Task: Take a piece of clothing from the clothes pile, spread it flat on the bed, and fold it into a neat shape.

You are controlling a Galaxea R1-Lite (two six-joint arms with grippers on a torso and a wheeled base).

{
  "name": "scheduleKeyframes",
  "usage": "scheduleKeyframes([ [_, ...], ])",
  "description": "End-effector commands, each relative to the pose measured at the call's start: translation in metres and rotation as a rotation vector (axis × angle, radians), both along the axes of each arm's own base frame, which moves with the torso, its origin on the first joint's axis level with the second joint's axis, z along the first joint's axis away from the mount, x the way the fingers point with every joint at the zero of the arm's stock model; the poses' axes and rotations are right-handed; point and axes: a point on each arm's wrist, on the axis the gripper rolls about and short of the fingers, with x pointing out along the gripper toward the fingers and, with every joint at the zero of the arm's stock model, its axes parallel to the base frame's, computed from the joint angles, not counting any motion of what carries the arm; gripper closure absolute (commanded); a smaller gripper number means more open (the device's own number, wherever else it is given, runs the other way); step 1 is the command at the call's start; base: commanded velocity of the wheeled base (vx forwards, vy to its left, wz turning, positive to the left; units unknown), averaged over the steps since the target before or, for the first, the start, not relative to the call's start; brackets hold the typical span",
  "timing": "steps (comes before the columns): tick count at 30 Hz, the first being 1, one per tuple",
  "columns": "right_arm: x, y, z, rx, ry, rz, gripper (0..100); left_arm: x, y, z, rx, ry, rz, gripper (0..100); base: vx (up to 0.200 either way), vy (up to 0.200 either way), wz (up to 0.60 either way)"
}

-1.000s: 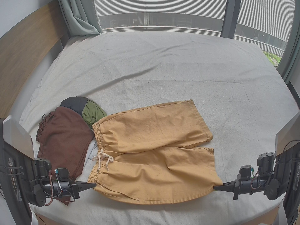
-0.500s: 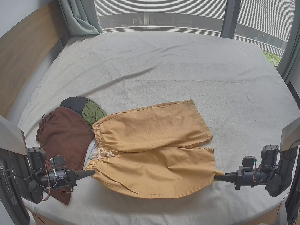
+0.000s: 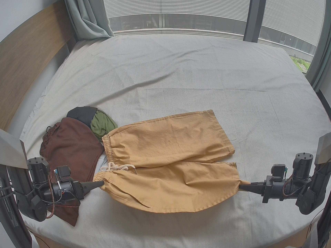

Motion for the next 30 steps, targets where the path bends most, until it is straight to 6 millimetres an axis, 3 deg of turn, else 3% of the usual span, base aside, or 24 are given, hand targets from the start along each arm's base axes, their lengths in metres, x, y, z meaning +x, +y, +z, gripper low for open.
scheduleKeyframes([
  [1, -0.005, 0.0, 0.008, 0.01, -0.018, -0.001, 100, 0.004, 0.002, 0.002, -0.004, -0.013, 0.012, 100, 0.0, 0.0, 0.0],
  [16, -0.021, -0.002, 0.023, 0.044, -0.053, 0.065, 100, 0.015, 0.005, 0.005, -0.015, -0.011, 0.075, 100, 0.0, 0.0, 0.0],
  [30, -0.022, -0.002, 0.029, 0.048, -0.08, 0.071, 100, 0.017, 0.008, 0.005, -0.017, -0.016, 0.09, 100, 0.0, 0.0, 0.0],
])
